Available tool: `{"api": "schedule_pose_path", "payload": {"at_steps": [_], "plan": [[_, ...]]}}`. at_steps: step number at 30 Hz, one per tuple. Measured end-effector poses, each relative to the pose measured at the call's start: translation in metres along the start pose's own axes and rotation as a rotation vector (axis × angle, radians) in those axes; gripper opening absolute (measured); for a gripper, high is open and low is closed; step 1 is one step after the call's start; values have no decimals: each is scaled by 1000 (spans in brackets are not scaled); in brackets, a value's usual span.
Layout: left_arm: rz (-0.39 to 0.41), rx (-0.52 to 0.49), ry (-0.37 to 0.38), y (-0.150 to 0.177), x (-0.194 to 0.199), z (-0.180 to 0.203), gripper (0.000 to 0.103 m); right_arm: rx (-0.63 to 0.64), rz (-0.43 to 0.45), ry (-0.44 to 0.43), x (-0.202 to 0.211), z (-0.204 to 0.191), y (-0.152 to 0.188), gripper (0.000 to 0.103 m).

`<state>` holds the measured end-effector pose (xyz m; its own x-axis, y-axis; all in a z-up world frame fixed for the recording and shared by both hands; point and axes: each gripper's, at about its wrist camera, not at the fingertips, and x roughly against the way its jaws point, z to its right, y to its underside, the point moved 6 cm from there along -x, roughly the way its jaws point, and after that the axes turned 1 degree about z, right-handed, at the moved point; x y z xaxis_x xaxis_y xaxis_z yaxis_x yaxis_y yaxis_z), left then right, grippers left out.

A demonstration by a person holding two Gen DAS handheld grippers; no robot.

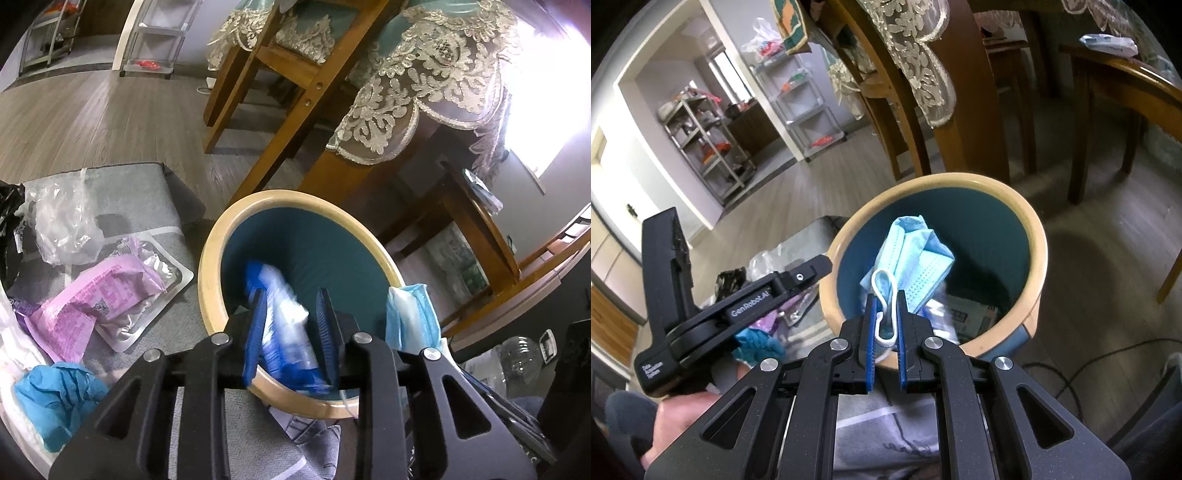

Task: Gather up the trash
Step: 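Open both tools to drop the wipes pack and mask into the bin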

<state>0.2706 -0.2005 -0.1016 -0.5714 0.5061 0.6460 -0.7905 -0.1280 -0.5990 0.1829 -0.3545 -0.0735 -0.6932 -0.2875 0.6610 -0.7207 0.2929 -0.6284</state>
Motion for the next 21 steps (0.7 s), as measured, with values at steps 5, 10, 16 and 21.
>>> {"api": "schedule_pose_path", "payload": {"at_steps": [5,10,16,21], "plan": [[11,5,-2,-1,7,-5,27,-2,-22,18,-9,3,0,11],[33,-1,-20,-4,19,-10,32,19,-68,66,-25,5,5,17],[66,-6,-55,-8,40,-23,41,20,-100,104,-33,11,9,41],[103,12,-83,-14,65,-40,44,18,-84,95,-29,8,9,45]]}}
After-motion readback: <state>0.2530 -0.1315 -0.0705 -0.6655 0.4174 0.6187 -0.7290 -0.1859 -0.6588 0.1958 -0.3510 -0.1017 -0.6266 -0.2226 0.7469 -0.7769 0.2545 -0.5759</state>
